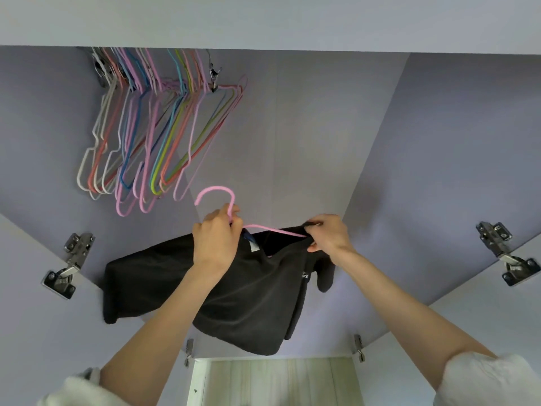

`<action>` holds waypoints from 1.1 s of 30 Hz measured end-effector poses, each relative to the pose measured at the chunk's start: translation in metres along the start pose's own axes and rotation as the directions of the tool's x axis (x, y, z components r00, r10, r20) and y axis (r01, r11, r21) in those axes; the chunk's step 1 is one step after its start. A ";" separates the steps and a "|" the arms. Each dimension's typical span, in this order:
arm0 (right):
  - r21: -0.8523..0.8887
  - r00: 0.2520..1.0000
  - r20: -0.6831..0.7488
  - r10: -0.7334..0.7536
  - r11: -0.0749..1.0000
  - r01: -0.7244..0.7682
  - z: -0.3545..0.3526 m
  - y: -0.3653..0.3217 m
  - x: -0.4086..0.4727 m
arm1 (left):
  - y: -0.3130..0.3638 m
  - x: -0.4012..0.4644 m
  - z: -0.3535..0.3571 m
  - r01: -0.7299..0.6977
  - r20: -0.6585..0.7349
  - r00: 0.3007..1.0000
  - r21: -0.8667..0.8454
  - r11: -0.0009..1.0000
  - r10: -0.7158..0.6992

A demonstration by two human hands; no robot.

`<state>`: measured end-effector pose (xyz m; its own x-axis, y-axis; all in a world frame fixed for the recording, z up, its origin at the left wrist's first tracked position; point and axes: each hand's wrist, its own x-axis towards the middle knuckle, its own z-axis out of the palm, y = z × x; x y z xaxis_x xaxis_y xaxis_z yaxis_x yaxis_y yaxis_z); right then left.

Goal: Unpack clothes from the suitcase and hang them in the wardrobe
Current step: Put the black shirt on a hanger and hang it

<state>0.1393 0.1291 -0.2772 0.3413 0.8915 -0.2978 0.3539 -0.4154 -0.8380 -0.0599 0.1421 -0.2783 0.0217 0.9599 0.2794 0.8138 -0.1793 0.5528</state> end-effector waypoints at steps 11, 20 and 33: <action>0.133 0.866 0.500 -0.026 0.990 -0.047 -0.001 -0.023 -0.026 | -0.005 -0.005 -0.002 0.044 0.167 0.986 -0.107 0.993 -0.026; -0.545 0.853 0.367 -0.370 0.657 0.520 -0.006 -0.006 -0.009 | 0.015 0.005 -0.019 -0.068 0.080 0.993 -0.249 0.966 0.090; -0.519 0.798 -0.031 -0.602 0.692 0.502 -0.070 0.018 0.011 | -0.018 0.022 -0.040 -0.124 0.296 0.948 -0.001 0.992 0.118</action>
<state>0.2109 0.1190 -0.2635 0.0862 0.9559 0.2807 0.8682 0.0661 -0.4918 -0.0974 0.1580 -0.2507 0.2887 0.9524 0.0978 0.8045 -0.2967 0.5145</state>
